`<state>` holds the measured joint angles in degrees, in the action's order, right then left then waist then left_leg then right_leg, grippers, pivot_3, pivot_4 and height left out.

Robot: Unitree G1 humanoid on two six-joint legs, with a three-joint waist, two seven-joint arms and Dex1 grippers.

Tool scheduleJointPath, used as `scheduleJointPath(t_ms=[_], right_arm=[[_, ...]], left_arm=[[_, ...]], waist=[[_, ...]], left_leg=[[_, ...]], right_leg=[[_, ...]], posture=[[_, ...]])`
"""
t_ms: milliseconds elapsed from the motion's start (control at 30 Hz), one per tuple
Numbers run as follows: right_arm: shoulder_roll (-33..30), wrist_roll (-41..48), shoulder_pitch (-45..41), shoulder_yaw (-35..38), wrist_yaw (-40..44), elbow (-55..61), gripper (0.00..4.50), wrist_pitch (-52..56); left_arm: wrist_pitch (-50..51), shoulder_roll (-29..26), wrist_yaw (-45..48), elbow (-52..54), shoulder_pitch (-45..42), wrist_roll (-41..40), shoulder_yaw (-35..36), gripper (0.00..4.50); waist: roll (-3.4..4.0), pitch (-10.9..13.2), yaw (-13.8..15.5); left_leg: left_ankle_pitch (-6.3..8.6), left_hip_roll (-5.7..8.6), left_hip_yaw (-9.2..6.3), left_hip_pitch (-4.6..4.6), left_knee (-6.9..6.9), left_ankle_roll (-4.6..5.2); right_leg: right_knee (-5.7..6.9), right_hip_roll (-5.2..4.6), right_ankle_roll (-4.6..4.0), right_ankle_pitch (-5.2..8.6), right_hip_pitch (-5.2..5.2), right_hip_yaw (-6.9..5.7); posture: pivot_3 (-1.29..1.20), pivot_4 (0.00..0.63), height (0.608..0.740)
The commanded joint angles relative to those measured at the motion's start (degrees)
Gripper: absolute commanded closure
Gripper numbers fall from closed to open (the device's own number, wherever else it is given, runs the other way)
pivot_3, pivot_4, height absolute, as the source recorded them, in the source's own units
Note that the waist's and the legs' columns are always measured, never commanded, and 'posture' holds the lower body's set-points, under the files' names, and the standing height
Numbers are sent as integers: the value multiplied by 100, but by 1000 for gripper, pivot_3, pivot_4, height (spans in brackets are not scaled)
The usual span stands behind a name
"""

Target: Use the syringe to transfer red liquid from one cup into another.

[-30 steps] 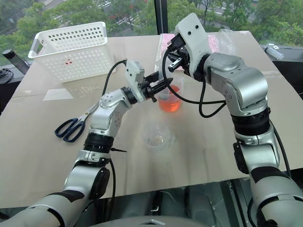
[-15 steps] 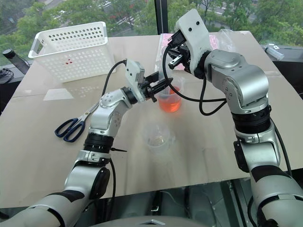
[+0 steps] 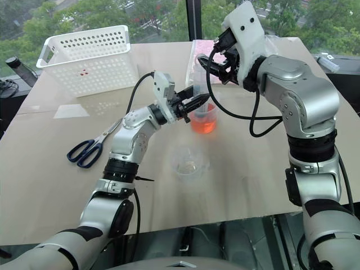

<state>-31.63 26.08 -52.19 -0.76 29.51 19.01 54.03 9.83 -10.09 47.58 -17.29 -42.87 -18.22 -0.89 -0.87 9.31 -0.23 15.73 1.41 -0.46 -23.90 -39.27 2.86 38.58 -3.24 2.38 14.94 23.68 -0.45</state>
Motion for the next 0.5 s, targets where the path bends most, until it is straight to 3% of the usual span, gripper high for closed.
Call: scheduleJointPath(t_ms=[33, 233, 333, 500], right_arm=[[-253, 193, 320, 381, 330, 659, 439, -342], [-615, 1023, 1600, 1212, 795, 1708, 439, -416], [-777, 1434, 2902, 1994, 1161, 2221, 439, -612], [-659, 1878, 4020, 2851, 1015, 2817, 439, -960]], left_arm=[[-5, 19, 32, 48, -151, -138, 57, 3118], [-30, 35, 61, -104, -299, -187, 130, 3118], [-84, 39, 62, -198, -397, -223, 176, 3118], [-107, 38, 135, -180, -384, -300, 208, 3118]], waist=[[0, 0, -29], [-1, 1, -20], [-3, 1, 55], [-3, 1, 87]], left_leg=[[0, 0, 0, 0, 0, 0], [0, -2, -1, 0, 3, 0], [1, -2, -6, 0, 1, 1], [1, -2, 2, 4, -2, 2]], right_leg=[[0, 0, 0, 0, 0, 0], [-2, 0, 0, 0, 0, 0], [-8, 0, 0, 0, -8, -5], [-6, 2, 0, 0, -10, 2]], posture=[[0, 150, 740], [0, 150, 740], [0, 150, 740], [0, 150, 740]])
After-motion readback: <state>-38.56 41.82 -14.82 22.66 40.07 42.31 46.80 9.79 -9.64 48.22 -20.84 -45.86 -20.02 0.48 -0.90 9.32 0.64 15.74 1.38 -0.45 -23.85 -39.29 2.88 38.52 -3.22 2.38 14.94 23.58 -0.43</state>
